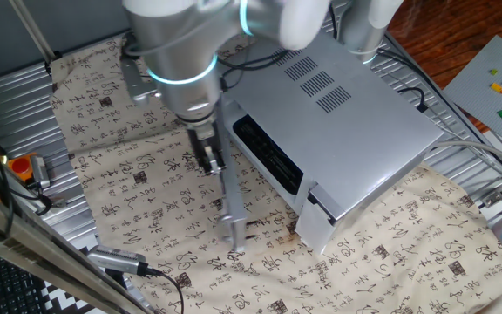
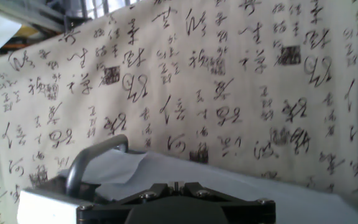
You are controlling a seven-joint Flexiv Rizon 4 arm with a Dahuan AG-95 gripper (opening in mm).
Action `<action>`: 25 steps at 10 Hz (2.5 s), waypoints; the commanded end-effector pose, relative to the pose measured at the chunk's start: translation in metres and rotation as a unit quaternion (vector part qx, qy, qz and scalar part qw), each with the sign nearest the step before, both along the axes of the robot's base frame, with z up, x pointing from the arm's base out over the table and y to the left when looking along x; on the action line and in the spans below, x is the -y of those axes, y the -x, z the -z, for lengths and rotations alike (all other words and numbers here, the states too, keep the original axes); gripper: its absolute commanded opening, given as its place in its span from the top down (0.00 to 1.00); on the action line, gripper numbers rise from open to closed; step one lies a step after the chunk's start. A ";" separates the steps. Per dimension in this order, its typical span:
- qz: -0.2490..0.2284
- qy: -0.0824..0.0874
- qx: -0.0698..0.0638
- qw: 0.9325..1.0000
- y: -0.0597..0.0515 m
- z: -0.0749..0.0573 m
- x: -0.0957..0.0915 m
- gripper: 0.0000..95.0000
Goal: Close the microwave door
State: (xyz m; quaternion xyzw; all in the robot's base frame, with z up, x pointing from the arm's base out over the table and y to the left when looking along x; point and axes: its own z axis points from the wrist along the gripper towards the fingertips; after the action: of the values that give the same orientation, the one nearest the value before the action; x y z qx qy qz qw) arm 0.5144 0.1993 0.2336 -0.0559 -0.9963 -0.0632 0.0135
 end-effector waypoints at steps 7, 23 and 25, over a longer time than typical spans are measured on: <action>0.008 -0.004 -0.035 0.999 0.031 -0.001 -0.013 1.00; -0.014 -0.024 -0.082 0.996 0.074 0.015 -0.003 1.00; -0.016 -0.025 -0.089 0.996 0.077 0.015 -0.002 1.00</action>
State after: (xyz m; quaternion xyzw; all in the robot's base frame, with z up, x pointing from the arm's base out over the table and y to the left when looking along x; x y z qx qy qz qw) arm 0.4366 0.2007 0.2177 -0.0449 -0.9899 -0.0822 0.1062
